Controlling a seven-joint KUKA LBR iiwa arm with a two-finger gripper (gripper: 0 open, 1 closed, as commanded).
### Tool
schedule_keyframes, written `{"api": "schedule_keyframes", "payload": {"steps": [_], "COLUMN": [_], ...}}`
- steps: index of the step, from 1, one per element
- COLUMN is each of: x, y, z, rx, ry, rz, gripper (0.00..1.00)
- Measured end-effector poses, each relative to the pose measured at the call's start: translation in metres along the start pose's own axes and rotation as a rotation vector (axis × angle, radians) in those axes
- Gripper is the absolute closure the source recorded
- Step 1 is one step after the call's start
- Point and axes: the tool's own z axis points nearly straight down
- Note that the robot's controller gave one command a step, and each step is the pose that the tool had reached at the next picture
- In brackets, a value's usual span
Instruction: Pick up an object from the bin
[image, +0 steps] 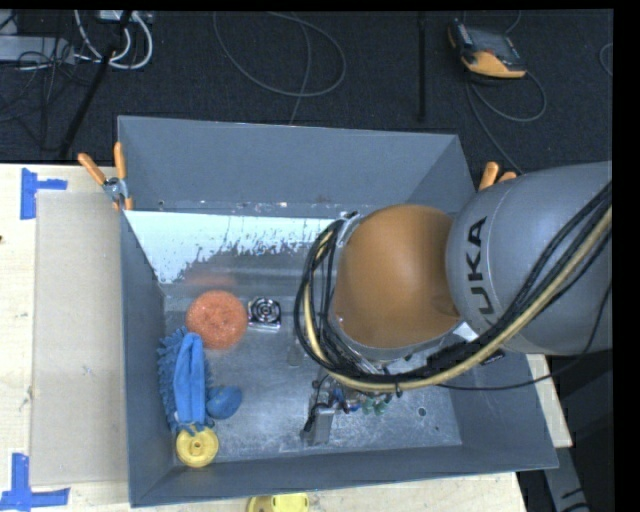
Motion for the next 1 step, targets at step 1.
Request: {"api": "schedule_keyframes", "payload": {"steps": [1], "x": [-0.0005], "y": [-0.0002], "z": [-0.0020], "rx": [0.000], "ry": [-0.003], "rz": [0.001], "gripper": [0.00]}}
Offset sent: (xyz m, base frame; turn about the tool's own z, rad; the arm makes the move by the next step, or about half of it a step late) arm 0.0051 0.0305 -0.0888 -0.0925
